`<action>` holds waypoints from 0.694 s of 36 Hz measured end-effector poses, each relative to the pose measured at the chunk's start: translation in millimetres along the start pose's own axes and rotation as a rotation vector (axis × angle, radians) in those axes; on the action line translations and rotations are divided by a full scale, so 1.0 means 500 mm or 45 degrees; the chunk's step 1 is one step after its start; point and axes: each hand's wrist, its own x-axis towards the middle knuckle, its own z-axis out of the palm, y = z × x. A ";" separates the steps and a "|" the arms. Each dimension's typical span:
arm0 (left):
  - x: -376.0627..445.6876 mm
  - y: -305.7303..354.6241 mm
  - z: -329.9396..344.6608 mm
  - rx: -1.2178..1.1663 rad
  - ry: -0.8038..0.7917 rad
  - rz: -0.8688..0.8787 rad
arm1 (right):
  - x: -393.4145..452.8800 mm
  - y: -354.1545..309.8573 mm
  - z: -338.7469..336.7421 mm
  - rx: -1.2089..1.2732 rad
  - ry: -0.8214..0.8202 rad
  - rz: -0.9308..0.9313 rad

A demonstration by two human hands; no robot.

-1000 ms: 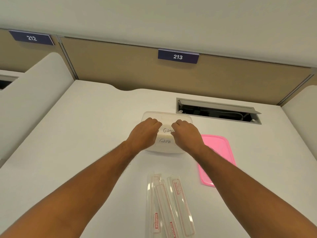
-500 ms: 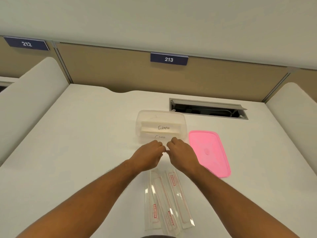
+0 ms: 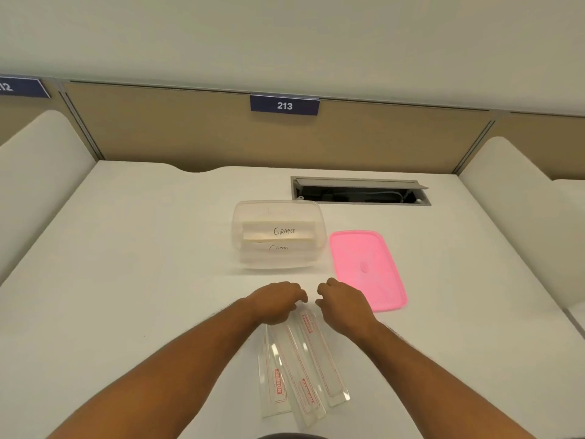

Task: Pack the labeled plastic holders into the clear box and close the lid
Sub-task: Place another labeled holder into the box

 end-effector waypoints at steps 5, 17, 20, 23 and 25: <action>0.008 0.002 -0.004 -0.072 -0.037 0.020 | -0.016 0.024 0.003 -0.007 -0.029 0.050; 0.005 0.006 -0.034 -0.456 -0.037 -0.154 | -0.005 0.048 -0.010 0.057 -0.151 0.164; 0.006 0.009 -0.046 -0.590 0.036 -0.226 | 0.001 0.049 -0.025 0.101 -0.182 0.183; 0.012 0.011 -0.062 -0.728 0.137 -0.304 | 0.006 0.048 -0.045 0.284 -0.256 0.240; 0.016 0.012 -0.074 -0.790 0.180 -0.355 | 0.009 0.046 -0.055 0.410 -0.307 0.273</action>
